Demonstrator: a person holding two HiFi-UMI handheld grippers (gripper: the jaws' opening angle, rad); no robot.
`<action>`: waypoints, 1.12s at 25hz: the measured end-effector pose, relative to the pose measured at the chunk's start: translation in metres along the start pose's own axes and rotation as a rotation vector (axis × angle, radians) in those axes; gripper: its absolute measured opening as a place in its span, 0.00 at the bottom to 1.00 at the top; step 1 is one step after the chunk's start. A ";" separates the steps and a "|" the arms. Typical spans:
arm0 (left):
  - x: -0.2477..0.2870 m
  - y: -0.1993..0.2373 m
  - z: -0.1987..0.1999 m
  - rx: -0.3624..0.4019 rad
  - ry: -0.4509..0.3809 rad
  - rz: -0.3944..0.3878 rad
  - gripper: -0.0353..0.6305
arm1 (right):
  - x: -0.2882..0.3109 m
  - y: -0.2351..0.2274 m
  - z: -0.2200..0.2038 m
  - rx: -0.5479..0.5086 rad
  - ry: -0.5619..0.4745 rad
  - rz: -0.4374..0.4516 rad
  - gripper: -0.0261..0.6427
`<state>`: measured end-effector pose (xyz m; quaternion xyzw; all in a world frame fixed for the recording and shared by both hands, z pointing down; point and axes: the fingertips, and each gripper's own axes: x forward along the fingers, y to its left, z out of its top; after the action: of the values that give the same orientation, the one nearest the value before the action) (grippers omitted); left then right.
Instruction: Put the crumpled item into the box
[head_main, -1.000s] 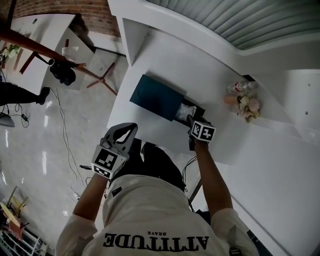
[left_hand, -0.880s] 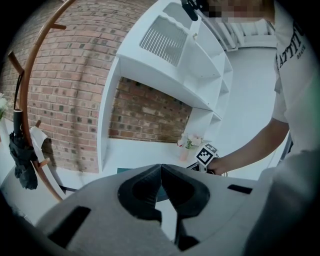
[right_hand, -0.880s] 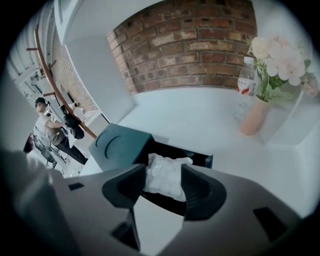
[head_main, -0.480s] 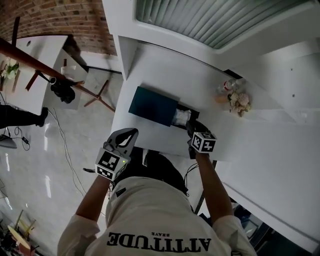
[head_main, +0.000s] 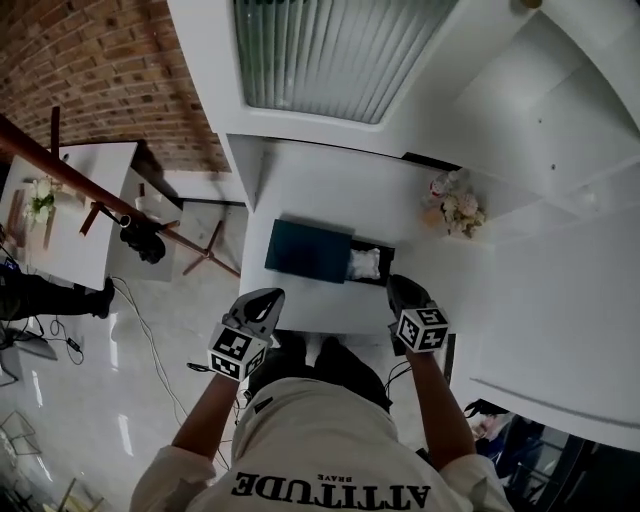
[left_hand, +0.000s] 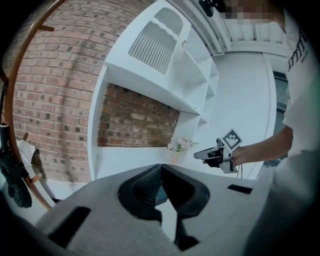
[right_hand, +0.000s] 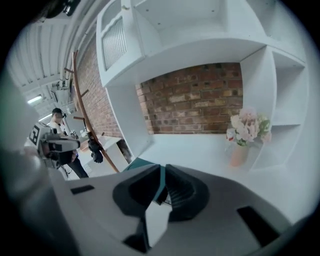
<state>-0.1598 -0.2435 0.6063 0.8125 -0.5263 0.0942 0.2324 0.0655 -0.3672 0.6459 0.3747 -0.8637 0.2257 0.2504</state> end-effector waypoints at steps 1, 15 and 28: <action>0.000 -0.002 0.002 -0.004 -0.002 0.005 0.09 | -0.009 0.002 0.003 -0.002 -0.018 0.008 0.11; -0.001 -0.091 0.010 -0.013 -0.093 0.100 0.09 | -0.136 -0.017 -0.006 -0.042 -0.171 0.128 0.09; -0.045 -0.199 0.001 0.008 -0.193 0.223 0.09 | -0.250 -0.035 -0.038 -0.113 -0.249 0.204 0.09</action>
<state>0.0000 -0.1394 0.5322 0.7553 -0.6327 0.0432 0.1655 0.2505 -0.2330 0.5319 0.2954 -0.9329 0.1530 0.1378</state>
